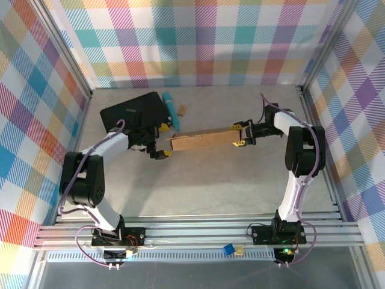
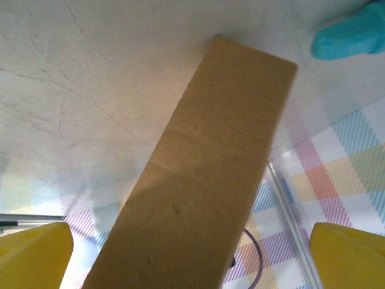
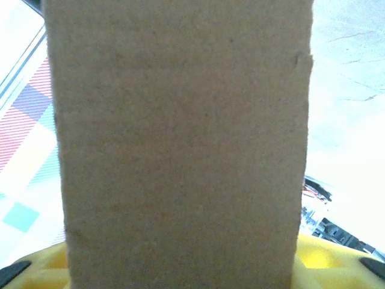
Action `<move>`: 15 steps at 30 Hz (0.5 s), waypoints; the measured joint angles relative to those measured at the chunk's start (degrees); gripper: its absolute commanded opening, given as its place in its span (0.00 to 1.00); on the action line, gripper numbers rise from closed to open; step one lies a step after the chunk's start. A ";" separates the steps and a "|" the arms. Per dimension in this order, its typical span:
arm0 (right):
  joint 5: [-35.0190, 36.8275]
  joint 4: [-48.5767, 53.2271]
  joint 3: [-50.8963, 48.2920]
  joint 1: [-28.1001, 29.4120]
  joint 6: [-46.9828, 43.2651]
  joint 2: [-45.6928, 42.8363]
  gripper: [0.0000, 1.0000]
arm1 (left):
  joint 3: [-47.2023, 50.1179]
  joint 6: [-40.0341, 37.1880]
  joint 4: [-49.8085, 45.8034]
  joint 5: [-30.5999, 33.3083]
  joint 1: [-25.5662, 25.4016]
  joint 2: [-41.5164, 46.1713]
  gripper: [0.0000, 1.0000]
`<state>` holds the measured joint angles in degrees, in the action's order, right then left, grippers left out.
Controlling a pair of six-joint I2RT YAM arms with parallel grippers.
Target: Fold the paper box
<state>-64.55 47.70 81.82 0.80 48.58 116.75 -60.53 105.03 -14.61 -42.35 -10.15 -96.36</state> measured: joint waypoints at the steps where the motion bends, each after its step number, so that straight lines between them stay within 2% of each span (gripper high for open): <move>1: -0.28 0.24 0.13 0.00 -0.17 0.28 0.51 | -0.28 0.07 0.15 -0.72 -0.28 -1.03 1.00; 10: -3.41 2.95 0.15 0.00 -1.05 1.42 0.51 | -0.35 4.57 6.82 -3.67 -1.11 -2.93 0.99; 15: -4.31 2.97 0.02 -0.46 -0.52 1.77 0.51 | -0.26 6.93 10.38 -3.76 -1.44 -3.17 0.87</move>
<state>-68.86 50.68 81.84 0.34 48.05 118.52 -60.80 111.96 -4.23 -46.11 -11.60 -99.53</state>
